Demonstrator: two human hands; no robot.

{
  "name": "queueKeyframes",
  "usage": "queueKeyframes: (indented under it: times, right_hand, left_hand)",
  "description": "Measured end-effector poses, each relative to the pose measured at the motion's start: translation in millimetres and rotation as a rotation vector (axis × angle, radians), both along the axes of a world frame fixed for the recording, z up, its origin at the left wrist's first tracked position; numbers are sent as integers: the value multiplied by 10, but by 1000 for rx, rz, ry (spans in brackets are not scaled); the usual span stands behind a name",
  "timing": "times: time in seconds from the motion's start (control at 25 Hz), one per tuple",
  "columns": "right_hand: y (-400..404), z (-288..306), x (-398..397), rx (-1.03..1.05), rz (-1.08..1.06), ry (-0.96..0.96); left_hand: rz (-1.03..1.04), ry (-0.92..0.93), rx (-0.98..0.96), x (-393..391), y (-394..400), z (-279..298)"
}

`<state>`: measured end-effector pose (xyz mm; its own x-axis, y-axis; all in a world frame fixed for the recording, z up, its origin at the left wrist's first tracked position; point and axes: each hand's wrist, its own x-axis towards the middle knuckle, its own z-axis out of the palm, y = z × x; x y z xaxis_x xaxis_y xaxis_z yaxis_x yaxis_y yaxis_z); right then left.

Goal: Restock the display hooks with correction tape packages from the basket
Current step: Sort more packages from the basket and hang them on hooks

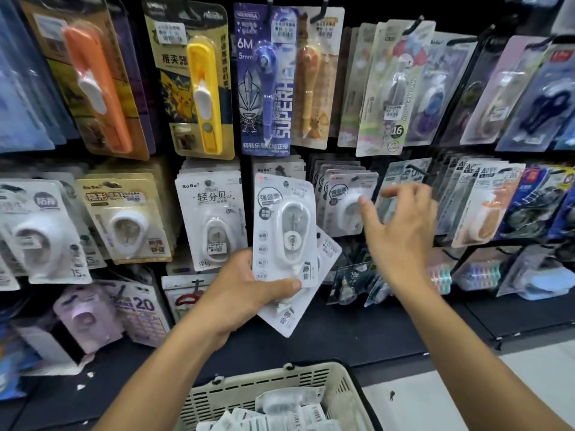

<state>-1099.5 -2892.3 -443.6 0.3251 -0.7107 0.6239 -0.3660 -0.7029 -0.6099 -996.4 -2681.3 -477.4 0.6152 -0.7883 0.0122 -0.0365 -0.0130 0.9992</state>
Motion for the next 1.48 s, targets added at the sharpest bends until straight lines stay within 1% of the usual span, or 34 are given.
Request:
queueKeyframes:
  times: [0.04, 0.08, 0.12, 0.16, 0.2, 0.24, 0.32, 0.36, 0.4, 0.48, 0.6, 0.8, 0.92, 0.96, 1.0, 1.04, 1.08, 1.12, 1.16, 1.2, 1.24, 1.28, 1.32, 1.36, 1.4, 1.44, 1.48]
  right_hand:
    - [88, 9, 5, 68, 196, -4]
    - [210, 20, 13, 271, 480, -11]
    - [326, 12, 14, 487, 733, 23]
    - [396, -25, 35, 605, 868, 81]
    - [420, -49, 60, 695, 926, 69]
    - [407, -62, 78, 796, 920, -8]
    - [333, -14, 80, 1009, 827, -286]
    - [253, 6, 55, 1041, 739, -401]
    - [164, 26, 17, 1016, 626, -449]
    - [30, 72, -80, 923, 456, -419]
    - [-72, 96, -206, 857, 397, -342]
    - [-100, 18, -243, 833, 413, -193]
    - [-86, -65, -171, 895, 300, -161]
    - [-56, -86, -157, 861, 222, -129]
    - [0, -104, -145, 769, 179, -73]
    - [86, -122, -125, 701, 240, -37]
    - [195, -153, -92, 721, 425, -33]
    - [325, -196, -46, 826, 662, -23]
    - [441, -249, 5, 934, 841, -10]
    - [515, -284, 50, 991, 934, -33]
    - [527, -289, 78, 1009, 936, -94]
    - [496, -266, 85, 1017, 884, -188]
    - [431, -220, 67, 1023, 807, -287]
    - [332, -183, 29, 1022, 731, -367]
    - [227, -165, -19, 1002, 665, -402]
    - [136, -155, -68, 963, 607, -393]
    - [64, -161, -114, 921, 558, -373]
  left_hand:
    - [-12, -14, 12, -5, -6, 0]
    - [-18, -32, 18, -13, -12, -1]
    - [-23, -54, 15, -20, -17, -1]
    - [-31, -71, 5, -27, -21, -3]
    - [-46, -68, -11, -29, -18, -6]
    - [-64, -45, -27, -31, -10, -8]
    - [-87, -13, -45, -30, 8, -8]
    - [-74, -26, -52, -25, 7, -10]
    - [-40, -43, -61, -20, 1, -8]
    - [76, -46, -86, -1, -11, 13]
    - [205, -5, -151, 46, -13, 35]
    - [225, 31, -241, 29, -63, 64]
    - [235, 6, -240, 5, -82, 51]
    - [252, 0, -237, 13, -92, 35]
    - [273, -4, -233, 21, -107, 22]
    - [287, -15, -219, 25, -135, 9]
    - [282, -22, -200, 10, -165, 10]
    - [262, -21, -180, -15, -195, 11]
    - [235, -10, -166, -37, -219, 21]
    - [198, -6, -151, -48, -235, 33]
    - [165, -25, -131, -55, -236, 55]
    - [161, -103, -98, -39, -220, 67]
    - [196, -286, -11, 5, -182, 72]
    - [254, -538, 130, 73, -130, 55]
    - [320, -811, 315, 153, -78, 21]
    - [379, -1007, 484, 234, -34, -27]
    - [402, -1098, 603, 299, 0, -69]
